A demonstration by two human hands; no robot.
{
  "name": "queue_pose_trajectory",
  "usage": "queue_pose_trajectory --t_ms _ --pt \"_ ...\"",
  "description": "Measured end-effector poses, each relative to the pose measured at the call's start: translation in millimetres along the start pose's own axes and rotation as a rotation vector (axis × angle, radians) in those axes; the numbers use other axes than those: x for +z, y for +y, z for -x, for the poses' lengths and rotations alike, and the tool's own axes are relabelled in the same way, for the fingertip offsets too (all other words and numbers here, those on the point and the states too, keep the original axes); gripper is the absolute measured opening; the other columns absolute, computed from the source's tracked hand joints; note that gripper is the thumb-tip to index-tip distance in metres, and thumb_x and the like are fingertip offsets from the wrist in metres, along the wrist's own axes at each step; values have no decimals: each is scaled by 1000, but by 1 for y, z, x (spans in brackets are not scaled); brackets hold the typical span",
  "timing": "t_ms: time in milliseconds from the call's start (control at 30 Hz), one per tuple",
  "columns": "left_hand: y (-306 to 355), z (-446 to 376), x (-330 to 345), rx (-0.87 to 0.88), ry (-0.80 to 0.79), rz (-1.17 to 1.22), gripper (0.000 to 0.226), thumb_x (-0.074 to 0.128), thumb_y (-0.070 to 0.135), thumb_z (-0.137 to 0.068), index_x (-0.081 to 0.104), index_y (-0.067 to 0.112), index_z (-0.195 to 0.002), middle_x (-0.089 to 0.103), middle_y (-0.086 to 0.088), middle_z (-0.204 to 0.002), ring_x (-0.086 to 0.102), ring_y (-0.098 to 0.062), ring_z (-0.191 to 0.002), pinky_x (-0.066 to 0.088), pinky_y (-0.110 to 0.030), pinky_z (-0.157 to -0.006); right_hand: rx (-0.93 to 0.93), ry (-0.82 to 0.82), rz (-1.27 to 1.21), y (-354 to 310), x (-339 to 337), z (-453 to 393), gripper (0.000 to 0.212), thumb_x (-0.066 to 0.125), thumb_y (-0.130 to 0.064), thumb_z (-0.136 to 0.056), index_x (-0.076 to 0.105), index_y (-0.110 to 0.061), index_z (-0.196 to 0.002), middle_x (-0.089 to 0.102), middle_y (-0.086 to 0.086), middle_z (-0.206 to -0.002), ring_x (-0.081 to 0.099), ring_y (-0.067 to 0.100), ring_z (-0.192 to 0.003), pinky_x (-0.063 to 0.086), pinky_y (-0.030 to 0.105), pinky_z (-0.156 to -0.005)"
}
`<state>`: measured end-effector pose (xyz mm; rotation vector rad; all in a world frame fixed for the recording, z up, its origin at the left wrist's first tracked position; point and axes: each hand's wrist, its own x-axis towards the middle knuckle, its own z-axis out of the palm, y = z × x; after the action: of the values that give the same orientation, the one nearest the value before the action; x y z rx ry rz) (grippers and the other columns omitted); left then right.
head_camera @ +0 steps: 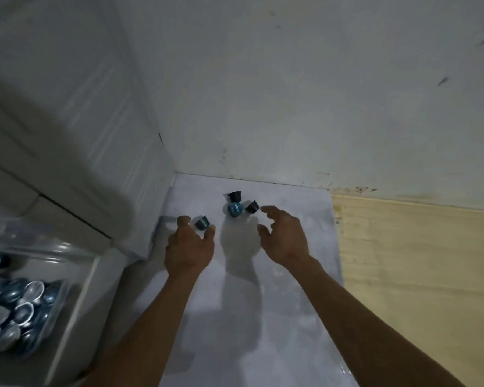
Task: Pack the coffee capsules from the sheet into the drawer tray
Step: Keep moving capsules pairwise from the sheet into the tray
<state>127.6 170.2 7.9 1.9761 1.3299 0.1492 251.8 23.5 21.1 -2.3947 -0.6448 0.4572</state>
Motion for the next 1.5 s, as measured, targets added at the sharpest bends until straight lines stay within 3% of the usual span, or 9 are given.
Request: queue_pose_trajectory --t_ms 200,400,600,900,1100,1167,1300,1433,1500 --pt "-13 -30 38 -58 70 -66 57 53 60 -89 45 26 -134 63 -13 -123 55 -36 -114 45 -41 -85 -79 -81 152 27 40 -55 59 56 -26 -96 31 -28 -149 38 5 -151 37 29 -134 43 41 -102" --pt "-19 -37 50 20 236 -72 38 55 55 -91 63 28 -117 71 -6 -110 65 -31 -101 47 -35 -75 -203 58 168 48 62 -70 42 55 -23 -97 49 -23 -139 60 6 -129 50 31 -115 48 41 -81" --pt "-30 -35 59 165 336 10 22 67 40 -89 70 23 -104 74 -1 -96 69 -24 -86 50 -31 -68 -269 291 42 60 79 -71 15 67 -25 -90 64 -19 -103 69 1 -85 59 26 -86 51 38 -65" --pt "-70 -31 83 437 399 316 28 77 15 -84 69 6 -110 73 -3 -100 70 -18 -71 60 -45 -68 -322 454 -143 89 110 -61 26 73 -29 -86 62 -24 -109 68 -5 -101 62 19 -98 52 42 -80" --pt "-76 -33 88 434 432 296 26 76 23 -86 71 10 -108 74 -1 -94 68 -16 -65 59 -42 -66 -304 497 -207 85 109 -59 28 74 -43 -85 70 -19 -99 72 -2 -88 64 19 -86 55 42 -73" --pt "-75 -31 86 440 439 300 25 76 23 -86 71 10 -107 74 -1 -91 68 -15 -64 59 -40 -65 -287 489 -228 86 109 -57 27 76 -41 -83 72 -21 -100 73 -6 -88 65 16 -86 56 37 -75" --pt "-75 -16 73 426 419 364 21 77 21 -85 72 11 -103 73 2 -86 70 -16 -68 60 -42 -69 -315 443 -82 74 95 -32 26 74 -32 -86 74 -14 -105 75 0 -95 57 9 -90 37 0 -86" --pt "-68 11 40 386 399 378 24 78 19 -82 73 14 -105 73 6 -94 67 -7 -66 59 -31 -63 -233 409 -114 44 85 8 27 77 -23 -83 73 -11 -106 74 7 -96 65 18 -87 49 23 -82" --pt "-61 28 16 361 392 389 24 78 21 -82 73 17 -105 73 8 -95 65 -6 -65 54 -20 -58 -180 358 -179 23 80 28 32 75 -32 -83 72 -16 -110 73 3 -99 66 16 -88 52 22 -80"
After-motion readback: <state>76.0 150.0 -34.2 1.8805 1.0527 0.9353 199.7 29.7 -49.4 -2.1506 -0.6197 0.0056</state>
